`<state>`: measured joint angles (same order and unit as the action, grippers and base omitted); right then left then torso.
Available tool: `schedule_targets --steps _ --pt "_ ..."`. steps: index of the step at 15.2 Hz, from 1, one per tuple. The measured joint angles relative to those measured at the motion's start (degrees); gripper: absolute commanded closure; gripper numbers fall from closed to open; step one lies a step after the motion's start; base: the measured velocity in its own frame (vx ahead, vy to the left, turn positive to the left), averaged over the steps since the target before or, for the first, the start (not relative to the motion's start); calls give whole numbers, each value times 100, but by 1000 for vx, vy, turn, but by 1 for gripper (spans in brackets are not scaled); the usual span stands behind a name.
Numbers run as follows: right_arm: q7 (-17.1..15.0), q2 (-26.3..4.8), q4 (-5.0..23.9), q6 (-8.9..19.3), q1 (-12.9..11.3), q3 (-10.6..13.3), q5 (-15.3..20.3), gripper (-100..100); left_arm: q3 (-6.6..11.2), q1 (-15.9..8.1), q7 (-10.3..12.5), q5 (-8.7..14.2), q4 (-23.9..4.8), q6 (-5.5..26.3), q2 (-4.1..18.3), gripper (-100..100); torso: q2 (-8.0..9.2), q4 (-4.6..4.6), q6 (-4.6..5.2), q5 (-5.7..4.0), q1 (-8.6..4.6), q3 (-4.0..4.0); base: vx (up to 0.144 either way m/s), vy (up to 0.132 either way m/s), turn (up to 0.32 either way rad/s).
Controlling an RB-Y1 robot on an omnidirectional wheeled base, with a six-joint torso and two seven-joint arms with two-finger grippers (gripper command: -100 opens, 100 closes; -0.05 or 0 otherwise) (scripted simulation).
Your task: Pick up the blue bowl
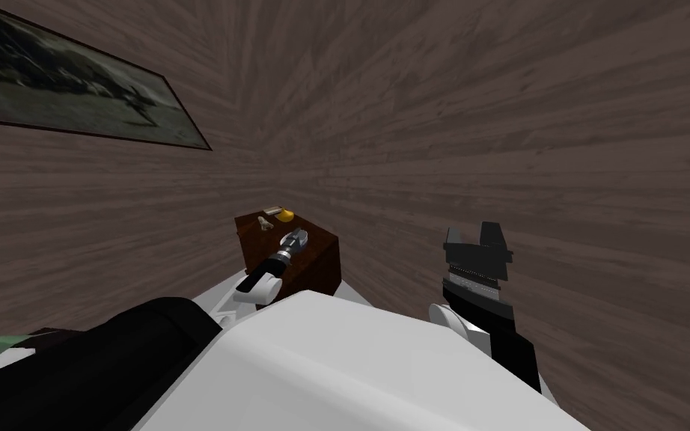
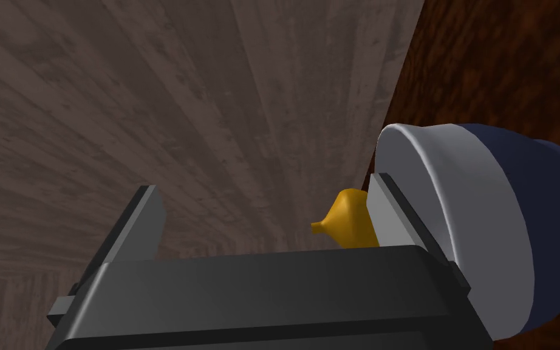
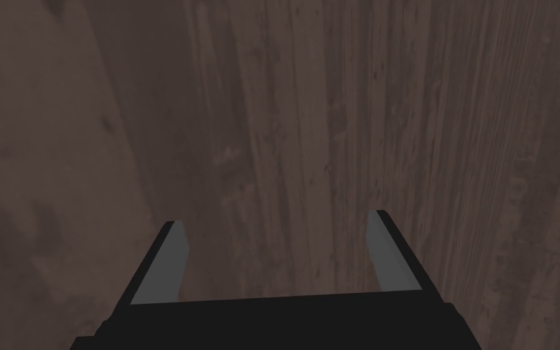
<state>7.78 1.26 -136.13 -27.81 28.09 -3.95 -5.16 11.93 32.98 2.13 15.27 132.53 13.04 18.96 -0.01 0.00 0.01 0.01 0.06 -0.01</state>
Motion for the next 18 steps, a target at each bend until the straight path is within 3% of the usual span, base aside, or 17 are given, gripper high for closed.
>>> schedule_targets --steps 18 --pt "0 0 0 0 0 0 0 0 908 228 699 1024 191 2069 485 -100 -3 -1 0 1 3 -2 5 12 -81"
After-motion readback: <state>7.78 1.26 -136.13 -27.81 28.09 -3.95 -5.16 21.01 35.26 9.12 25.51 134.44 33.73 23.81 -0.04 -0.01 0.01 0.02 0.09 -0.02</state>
